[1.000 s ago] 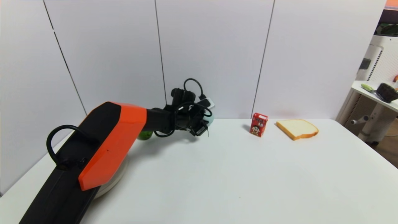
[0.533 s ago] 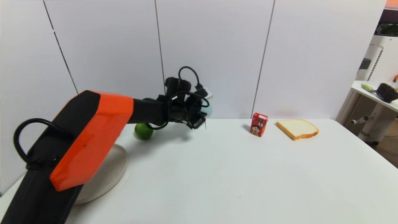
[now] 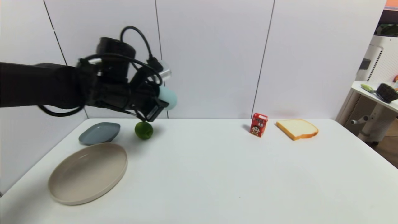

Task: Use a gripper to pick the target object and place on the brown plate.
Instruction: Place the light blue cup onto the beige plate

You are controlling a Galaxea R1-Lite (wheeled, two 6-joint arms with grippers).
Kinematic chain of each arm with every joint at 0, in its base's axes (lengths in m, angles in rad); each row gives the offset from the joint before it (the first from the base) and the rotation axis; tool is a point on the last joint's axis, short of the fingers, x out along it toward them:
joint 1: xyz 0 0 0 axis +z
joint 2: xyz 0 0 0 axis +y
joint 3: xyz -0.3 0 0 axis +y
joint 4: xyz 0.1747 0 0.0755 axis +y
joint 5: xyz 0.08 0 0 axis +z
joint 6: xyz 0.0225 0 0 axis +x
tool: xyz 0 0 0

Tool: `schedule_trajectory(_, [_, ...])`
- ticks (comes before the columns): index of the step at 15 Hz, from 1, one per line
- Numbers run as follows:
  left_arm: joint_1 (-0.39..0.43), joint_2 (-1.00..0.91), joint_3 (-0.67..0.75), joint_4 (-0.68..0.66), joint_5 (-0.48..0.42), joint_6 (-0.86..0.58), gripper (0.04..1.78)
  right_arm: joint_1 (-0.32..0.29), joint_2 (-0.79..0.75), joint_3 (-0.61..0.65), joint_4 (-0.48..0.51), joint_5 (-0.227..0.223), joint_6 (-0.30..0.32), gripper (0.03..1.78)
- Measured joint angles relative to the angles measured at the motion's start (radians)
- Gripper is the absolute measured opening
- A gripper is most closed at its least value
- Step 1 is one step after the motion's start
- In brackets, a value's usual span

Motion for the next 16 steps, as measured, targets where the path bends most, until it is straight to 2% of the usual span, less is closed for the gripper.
schedule_trajectory(2, [0.085,-0.147,0.051,0.194,0.009,0.004,0.11,0.0,0.0,0.0,0.0,0.0,-0.001,1.69])
schedule_trajectory(4, [0.179,-0.256,0.077,0.443,0.014,0.007,0.11,0.0,0.0,0.0,0.0,0.0,-0.001,1.69])
schedule_trajectory(6, [0.25,-0.313,0.087,0.664,0.025,0.011,0.11,0.0,0.0,0.0,0.0,0.0,-0.001,1.69])
schedule_trajectory(8, [0.295,-0.326,0.092,0.824,0.074,0.012,0.11,0.0,0.0,0.0,0.0,0.0,-0.001,1.69])
schedule_trajectory(11, [0.32,-0.265,0.091,0.853,0.101,0.011,0.11,0.0,0.0,0.0,0.0,0.0,-0.001,1.69])
schedule_trajectory(16, [0.326,-0.083,0.055,0.772,0.103,0.049,0.11,0.0,0.0,0.0,0.0,0.0,-0.001,1.69])
